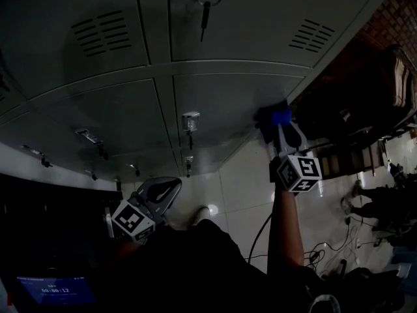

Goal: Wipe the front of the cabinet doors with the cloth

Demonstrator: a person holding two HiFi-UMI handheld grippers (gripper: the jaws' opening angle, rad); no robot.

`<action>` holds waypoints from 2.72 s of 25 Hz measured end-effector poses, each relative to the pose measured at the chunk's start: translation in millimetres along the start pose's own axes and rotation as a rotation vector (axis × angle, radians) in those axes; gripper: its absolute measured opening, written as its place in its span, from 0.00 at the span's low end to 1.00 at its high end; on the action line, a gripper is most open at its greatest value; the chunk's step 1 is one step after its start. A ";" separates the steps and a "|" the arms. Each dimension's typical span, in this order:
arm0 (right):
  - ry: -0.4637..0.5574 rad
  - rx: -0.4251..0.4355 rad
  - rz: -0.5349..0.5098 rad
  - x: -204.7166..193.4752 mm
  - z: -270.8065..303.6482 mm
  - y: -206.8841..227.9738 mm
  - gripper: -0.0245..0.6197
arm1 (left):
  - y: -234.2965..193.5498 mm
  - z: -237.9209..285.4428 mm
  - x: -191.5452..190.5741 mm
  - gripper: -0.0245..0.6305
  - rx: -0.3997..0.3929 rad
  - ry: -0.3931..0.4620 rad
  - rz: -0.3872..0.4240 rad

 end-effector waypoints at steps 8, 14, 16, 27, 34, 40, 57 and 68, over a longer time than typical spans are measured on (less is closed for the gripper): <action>0.018 0.036 -0.041 11.0 -12.9 -50.5 0.15 | -5.7 -10.2 6.1 0.04 -0.016 0.008 0.015; 0.007 0.180 -0.032 9.8 -7.8 -137.0 0.15 | -13.7 -33.2 10.5 0.04 -0.017 0.019 0.010; 0.002 0.249 -0.032 9.0 -3.7 -174.8 0.15 | -17.7 -42.1 10.9 0.04 -0.012 0.022 0.007; -0.041 0.373 -0.052 -4.5 41.2 -257.5 0.15 | -33.8 -79.1 6.9 0.04 0.032 0.034 0.001; -0.046 0.378 -0.026 -10.5 47.9 -237.3 0.15 | -34.5 -81.3 10.0 0.04 0.057 0.037 -0.007; -0.049 0.383 -0.022 -16.4 48.2 -217.7 0.15 | -30.6 -65.0 7.0 0.04 0.059 0.034 -0.005; -0.176 0.142 0.005 -90.4 23.1 -68.4 0.15 | -5.5 -1.9 -5.4 0.04 0.028 -0.002 0.006; -0.140 0.064 0.014 -88.3 -3.4 -51.9 0.15 | 5.5 15.3 -5.5 0.04 -0.017 -0.027 0.012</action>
Point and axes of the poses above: the fingertips, and each gripper's own axes: z forward along the fingers, y to its right, x out of its top, the point moved 1 cm from there along -z, backward along the fingers, and after that the axes turned 15 degrees about -z, right-handed, at the moved point
